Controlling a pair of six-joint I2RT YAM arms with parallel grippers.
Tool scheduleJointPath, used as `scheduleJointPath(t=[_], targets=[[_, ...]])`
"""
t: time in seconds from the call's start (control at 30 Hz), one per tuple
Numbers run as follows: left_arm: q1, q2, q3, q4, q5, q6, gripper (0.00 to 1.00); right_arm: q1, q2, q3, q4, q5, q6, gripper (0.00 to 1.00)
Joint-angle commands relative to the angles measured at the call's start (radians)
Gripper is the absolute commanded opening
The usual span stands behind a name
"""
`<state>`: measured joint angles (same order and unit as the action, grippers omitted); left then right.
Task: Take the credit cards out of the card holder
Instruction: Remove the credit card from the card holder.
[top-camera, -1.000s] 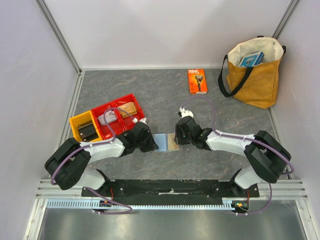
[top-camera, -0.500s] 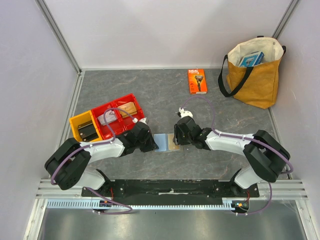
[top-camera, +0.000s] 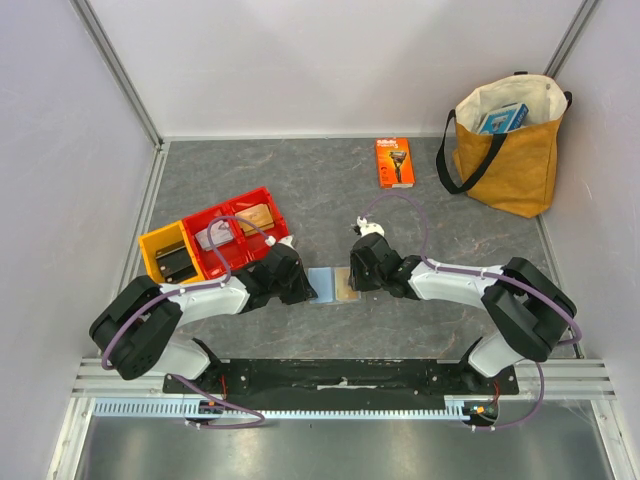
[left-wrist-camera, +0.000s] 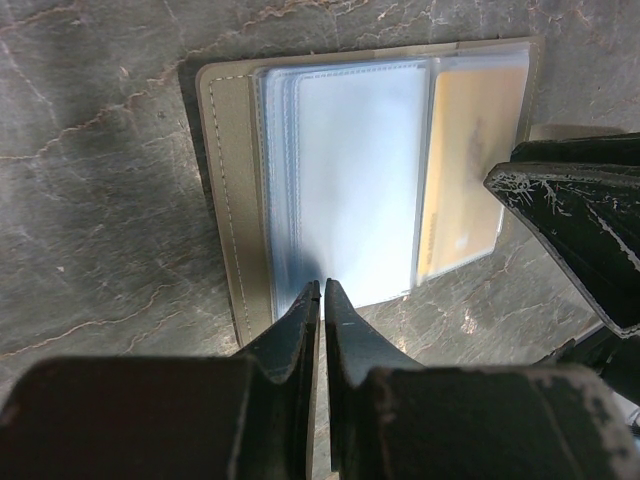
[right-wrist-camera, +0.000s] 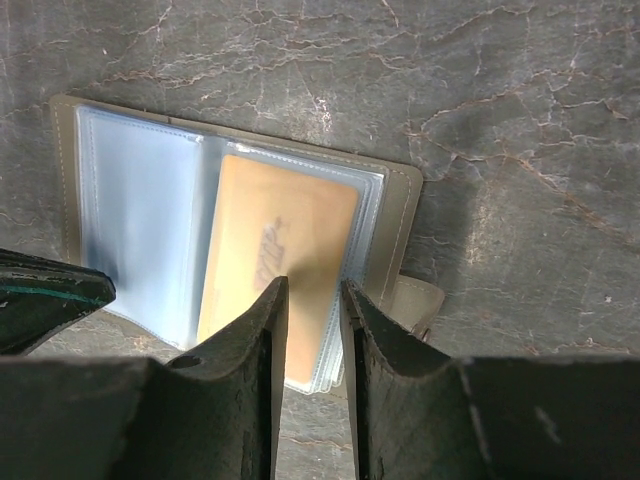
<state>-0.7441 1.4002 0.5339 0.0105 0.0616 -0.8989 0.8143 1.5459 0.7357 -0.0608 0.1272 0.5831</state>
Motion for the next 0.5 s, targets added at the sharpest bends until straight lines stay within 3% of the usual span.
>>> scheduleJointPath(t=[0.0, 0.47], targets=[[-0.009, 0.022, -0.009, -0.018, 0.0, 0.035, 0.11, 0.002, -0.018, 0.031, 0.049, -0.047, 0.004, 0.34], [-0.012, 0.02, -0.012, -0.018, 0.0, 0.035, 0.11, 0.002, -0.089, 0.04, 0.092, -0.124, 0.018, 0.3]])
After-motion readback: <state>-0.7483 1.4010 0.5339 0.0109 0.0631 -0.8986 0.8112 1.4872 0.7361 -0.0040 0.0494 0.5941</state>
